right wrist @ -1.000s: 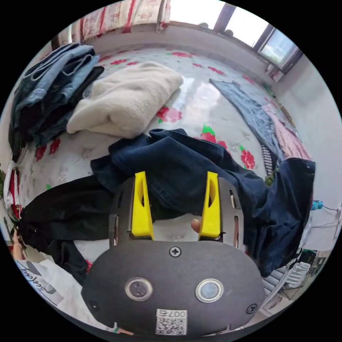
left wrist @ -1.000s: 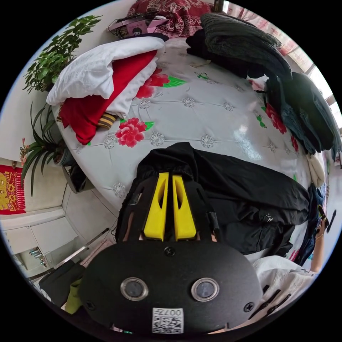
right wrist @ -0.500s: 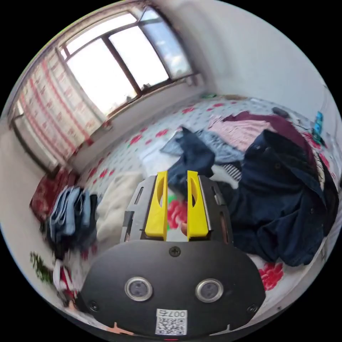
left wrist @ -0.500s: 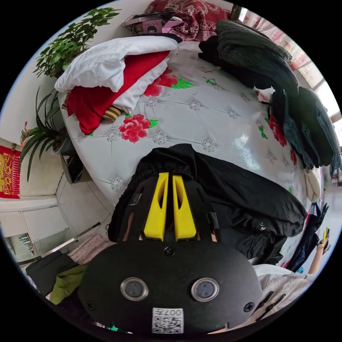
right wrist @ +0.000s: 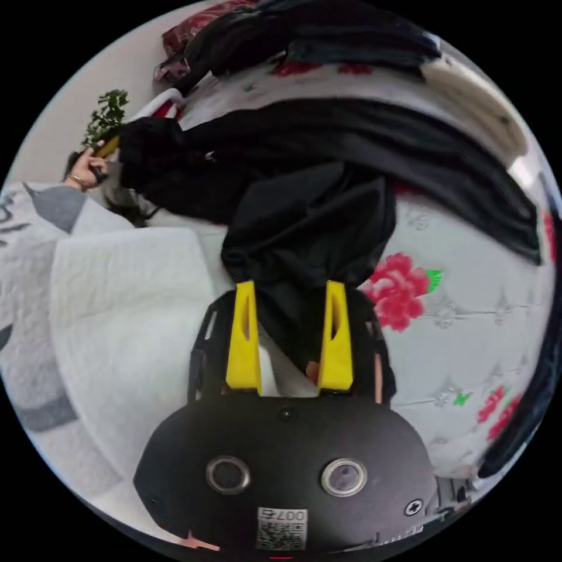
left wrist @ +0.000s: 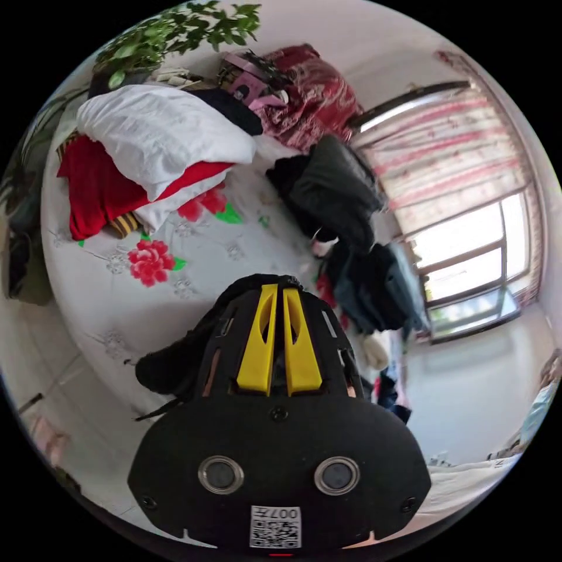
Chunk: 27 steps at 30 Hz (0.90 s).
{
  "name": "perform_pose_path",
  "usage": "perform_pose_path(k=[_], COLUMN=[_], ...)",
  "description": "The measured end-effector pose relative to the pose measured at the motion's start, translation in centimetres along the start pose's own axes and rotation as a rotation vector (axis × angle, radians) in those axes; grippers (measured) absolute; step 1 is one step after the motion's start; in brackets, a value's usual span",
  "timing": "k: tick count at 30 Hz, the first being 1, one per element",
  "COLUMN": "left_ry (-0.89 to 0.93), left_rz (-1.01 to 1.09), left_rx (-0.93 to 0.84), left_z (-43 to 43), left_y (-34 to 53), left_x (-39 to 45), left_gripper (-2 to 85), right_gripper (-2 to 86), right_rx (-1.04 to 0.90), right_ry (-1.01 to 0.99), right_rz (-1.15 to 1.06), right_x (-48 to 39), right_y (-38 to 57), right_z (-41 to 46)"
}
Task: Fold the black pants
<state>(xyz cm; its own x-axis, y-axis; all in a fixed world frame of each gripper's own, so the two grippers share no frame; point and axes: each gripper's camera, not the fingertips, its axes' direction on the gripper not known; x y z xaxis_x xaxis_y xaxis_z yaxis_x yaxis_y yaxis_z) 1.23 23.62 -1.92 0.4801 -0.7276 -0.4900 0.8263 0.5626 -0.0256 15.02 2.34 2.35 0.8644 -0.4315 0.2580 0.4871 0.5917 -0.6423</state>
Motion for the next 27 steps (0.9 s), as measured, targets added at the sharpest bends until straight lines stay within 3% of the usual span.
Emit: perform_pose_path(k=[1,4,8,12,17,22,27], left_ry=[0.010,0.017,0.117,0.110,-0.029,-0.258,-0.571], left_rz=[-0.001,0.024,-0.009,-0.056,-0.114,-0.094,0.049], left_rx=[0.007,0.003,0.065,0.087,-0.067,-0.174,-0.173], left_z=[-0.3,-1.9,-6.4,-9.7,-6.2,-3.2,-4.7], left_y=[-0.1,-0.3,0.0,-0.4,-0.9,-0.1,0.9], left_x=[-0.3,-1.4,-3.5,-5.5,-6.9,-7.3,-6.1], left_gripper=[-0.9,-0.9,-0.9,-0.9,-0.1,2.3,4.0], right_gripper=[2.7,0.7,0.1,0.3,2.3,5.0,6.5], right_rx=[-0.056,-0.048,0.115,0.354,0.398,0.480,0.457], right_ry=[0.197,0.345,0.459,0.302,0.137,0.143,0.103], right_rz=[-0.023,-0.089,0.147,0.338,0.565,0.709,0.668], right_x=[-1.2,-2.2,1.5,6.1,10.8,12.5,14.4], right_y=[0.0,1.2,6.1,14.0,18.8,20.3,17.5], right_z=[0.6,-1.3,-8.2,-17.3,-19.0,-18.3,-16.7])
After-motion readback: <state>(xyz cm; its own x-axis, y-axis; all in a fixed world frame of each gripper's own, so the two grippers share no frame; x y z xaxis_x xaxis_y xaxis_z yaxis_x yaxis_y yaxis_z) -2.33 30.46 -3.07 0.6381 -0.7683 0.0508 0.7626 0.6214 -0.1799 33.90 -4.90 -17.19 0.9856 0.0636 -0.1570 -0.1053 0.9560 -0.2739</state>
